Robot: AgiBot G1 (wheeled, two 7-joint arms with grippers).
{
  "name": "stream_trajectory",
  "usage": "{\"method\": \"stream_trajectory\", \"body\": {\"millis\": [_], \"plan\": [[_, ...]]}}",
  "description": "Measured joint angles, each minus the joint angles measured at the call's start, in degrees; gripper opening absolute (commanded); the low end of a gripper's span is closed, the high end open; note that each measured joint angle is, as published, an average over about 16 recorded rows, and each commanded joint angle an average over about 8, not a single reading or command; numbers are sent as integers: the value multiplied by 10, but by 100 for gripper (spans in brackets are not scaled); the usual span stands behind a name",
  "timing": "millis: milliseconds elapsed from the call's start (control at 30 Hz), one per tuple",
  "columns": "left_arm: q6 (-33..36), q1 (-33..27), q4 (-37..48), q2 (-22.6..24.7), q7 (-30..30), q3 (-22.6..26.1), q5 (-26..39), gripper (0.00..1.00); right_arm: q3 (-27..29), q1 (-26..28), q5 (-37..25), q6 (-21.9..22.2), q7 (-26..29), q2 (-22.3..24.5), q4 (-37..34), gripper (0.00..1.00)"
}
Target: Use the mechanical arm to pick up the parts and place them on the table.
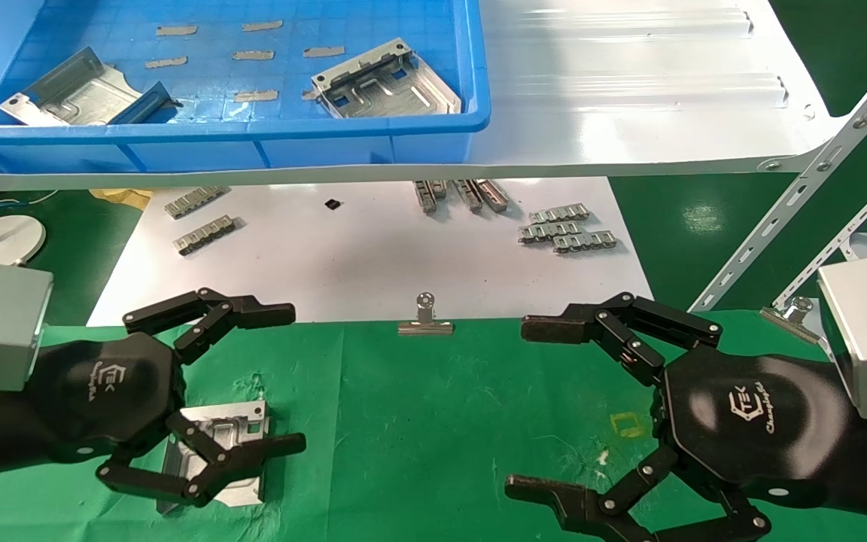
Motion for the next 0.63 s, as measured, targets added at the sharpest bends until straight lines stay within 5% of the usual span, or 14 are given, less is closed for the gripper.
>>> {"method": "stream_trajectory", "body": {"millis": [633], "plan": [[-15,65,-145,-21,-120,-86,-16,100,0,0,0,0,0,0,0,100]]}}
